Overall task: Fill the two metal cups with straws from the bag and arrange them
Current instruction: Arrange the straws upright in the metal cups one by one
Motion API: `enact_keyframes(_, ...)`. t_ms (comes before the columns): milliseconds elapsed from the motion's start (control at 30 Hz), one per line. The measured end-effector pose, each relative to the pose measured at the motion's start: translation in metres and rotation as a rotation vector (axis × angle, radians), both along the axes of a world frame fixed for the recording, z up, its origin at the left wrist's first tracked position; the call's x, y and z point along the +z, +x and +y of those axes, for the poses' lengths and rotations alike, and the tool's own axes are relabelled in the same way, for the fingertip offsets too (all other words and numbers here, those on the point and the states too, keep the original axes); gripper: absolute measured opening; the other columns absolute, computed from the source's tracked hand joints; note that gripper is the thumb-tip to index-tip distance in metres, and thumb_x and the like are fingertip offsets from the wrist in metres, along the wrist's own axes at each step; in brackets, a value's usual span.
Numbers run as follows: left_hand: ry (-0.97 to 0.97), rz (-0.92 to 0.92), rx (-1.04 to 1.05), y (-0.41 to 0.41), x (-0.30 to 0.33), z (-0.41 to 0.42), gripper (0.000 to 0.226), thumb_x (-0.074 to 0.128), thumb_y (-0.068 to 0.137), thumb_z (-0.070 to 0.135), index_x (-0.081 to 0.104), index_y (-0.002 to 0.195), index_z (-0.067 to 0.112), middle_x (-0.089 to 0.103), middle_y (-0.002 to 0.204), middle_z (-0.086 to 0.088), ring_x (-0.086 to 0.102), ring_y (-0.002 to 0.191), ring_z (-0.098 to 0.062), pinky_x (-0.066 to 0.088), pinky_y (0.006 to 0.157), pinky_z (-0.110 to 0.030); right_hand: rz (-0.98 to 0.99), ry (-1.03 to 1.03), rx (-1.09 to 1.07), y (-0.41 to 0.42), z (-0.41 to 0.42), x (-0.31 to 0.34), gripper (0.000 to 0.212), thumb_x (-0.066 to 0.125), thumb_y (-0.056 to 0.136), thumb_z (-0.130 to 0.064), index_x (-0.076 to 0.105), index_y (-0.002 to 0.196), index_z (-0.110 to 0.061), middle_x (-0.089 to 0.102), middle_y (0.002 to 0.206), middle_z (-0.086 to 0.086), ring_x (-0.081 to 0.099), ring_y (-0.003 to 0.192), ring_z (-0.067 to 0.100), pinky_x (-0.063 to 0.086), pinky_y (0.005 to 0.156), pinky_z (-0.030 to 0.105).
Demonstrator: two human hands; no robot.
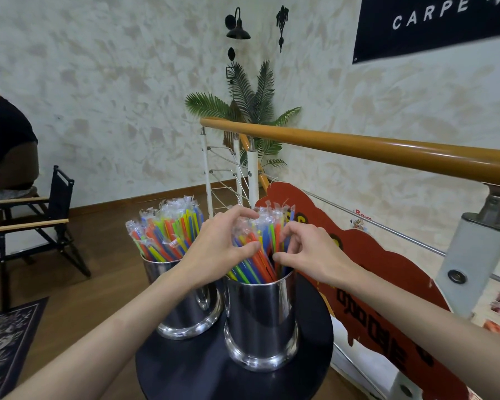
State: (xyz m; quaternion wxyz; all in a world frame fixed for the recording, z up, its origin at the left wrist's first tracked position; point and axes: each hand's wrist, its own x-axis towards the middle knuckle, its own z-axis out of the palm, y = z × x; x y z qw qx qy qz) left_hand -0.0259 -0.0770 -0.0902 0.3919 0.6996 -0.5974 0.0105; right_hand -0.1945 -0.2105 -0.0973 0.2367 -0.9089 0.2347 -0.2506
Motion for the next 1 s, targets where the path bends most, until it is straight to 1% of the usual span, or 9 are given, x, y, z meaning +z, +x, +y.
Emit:
enact_keyframes(167, -0.002, 0.048, -0.036, 0.001, 0.005, 0.0, 0.049, 0.08, 0.084, 0.027, 0.056, 0.126, 0.032, 0.07, 0.118, 0.009, 0.063, 0.114, -0.009, 0.048, 0.104, -0.044, 0.036, -0.026, 0.006, 0.0, 0.003, 0.001, 0.014, 0.074, 0.089, -0.025, 0.06, 0.091, -0.03, 0.066, 0.067, -0.004, 0.059, 0.062, -0.002, 0.039, 0.055, 0.012)
enact_keyframes(300, 0.022, 0.082, -0.092, 0.001, 0.009, 0.002, 0.051, 0.08, 0.084, 0.021, 0.055, 0.128, 0.028, 0.075, 0.099, 0.012, 0.068, 0.103, -0.004, 0.047, 0.106, -0.046, 0.045, 0.004, 0.033, -0.002, 0.004, 0.0, 0.006, 0.071, 0.091, -0.022, 0.067, 0.093, -0.026, 0.066, 0.068, -0.003, 0.058, 0.06, -0.002, 0.042, 0.055, 0.012)
enact_keyframes(400, 0.034, 0.096, -0.119, 0.002, 0.011, 0.003, 0.055, 0.081, 0.084, 0.018, 0.054, 0.131, 0.027, 0.075, 0.1, 0.008, 0.069, 0.1, -0.005, 0.05, 0.102, -0.045, 0.042, 0.018, 0.048, -0.003, 0.004, -0.002, 0.005, 0.069, 0.091, -0.02, 0.069, 0.093, -0.024, 0.066, 0.069, -0.003, 0.056, 0.059, -0.003, 0.04, 0.055, 0.013)
enact_keyframes(567, 0.075, 0.066, -0.142, 0.007, 0.014, 0.001, 0.058, 0.083, 0.082, 0.025, 0.055, 0.133, 0.027, 0.071, 0.104, 0.015, 0.063, 0.108, 0.0, 0.047, 0.106, -0.041, 0.048, -0.02, 0.066, -0.005, 0.004, -0.005, 0.014, 0.064, 0.095, -0.022, 0.076, 0.102, -0.025, 0.064, 0.076, -0.007, 0.055, 0.066, 0.0, 0.038, 0.063, 0.013)
enact_keyframes(667, 0.082, 0.052, -0.147, 0.005, 0.015, -0.001, 0.058, 0.083, 0.078, 0.039, 0.059, 0.129, 0.028, 0.069, 0.107, 0.013, 0.062, 0.109, 0.0, 0.047, 0.104, -0.037, 0.051, -0.048, 0.076, -0.005, 0.007, -0.006, 0.017, 0.063, 0.097, -0.023, 0.079, 0.104, -0.026, 0.058, 0.078, -0.008, 0.051, 0.073, 0.002, 0.034, 0.068, 0.014)
enact_keyframes(767, 0.074, 0.029, -0.1, -0.003, 0.014, -0.004, 0.06, 0.081, 0.072, 0.054, 0.061, 0.125, 0.034, 0.067, 0.11, 0.016, 0.059, 0.108, 0.002, 0.046, 0.099, -0.029, 0.062, -0.045, 0.103, -0.005, 0.012, -0.003, 0.025, 0.061, 0.098, -0.019, 0.075, 0.088, -0.038, 0.056, 0.076, -0.002, 0.049, 0.078, 0.006, 0.035, 0.07, 0.018)
enact_keyframes(867, 0.032, -0.025, -0.028, -0.01, 0.009, -0.007, 0.058, 0.077, 0.072, 0.064, 0.063, 0.122, 0.037, 0.066, 0.112, 0.021, 0.055, 0.112, -0.001, 0.041, 0.102, -0.034, 0.073, -0.034, 0.108, -0.006, 0.014, 0.0, 0.04, 0.059, 0.098, -0.014, 0.06, 0.071, -0.043, 0.054, 0.077, 0.001, 0.047, 0.077, 0.006, 0.036, 0.072, 0.023)
enact_keyframes(933, 0.011, -0.059, 0.015, -0.011, 0.006, -0.01, 0.049, 0.075, 0.077, 0.06, 0.064, 0.119, 0.037, 0.067, 0.115, 0.019, 0.055, 0.114, -0.006, 0.041, 0.105, -0.042, 0.07, -0.046, 0.088, -0.006, 0.012, -0.002, 0.027, 0.059, 0.099, -0.015, 0.076, 0.09, -0.034, 0.054, 0.078, -0.006, 0.049, 0.079, 0.005, 0.036, 0.071, 0.019)
enact_keyframes(1000, -0.007, -0.081, 0.059, -0.011, 0.004, -0.012, 0.037, 0.075, 0.081, 0.047, 0.068, 0.113, 0.03, 0.069, 0.111, 0.012, 0.055, 0.108, -0.01, 0.044, 0.1, -0.044, 0.048, -0.072, 0.043, -0.004, 0.01, -0.004, 0.021, 0.06, 0.098, -0.018, 0.078, 0.107, -0.023, 0.059, 0.082, -0.011, 0.053, 0.08, 0.001, 0.038, 0.07, 0.012)
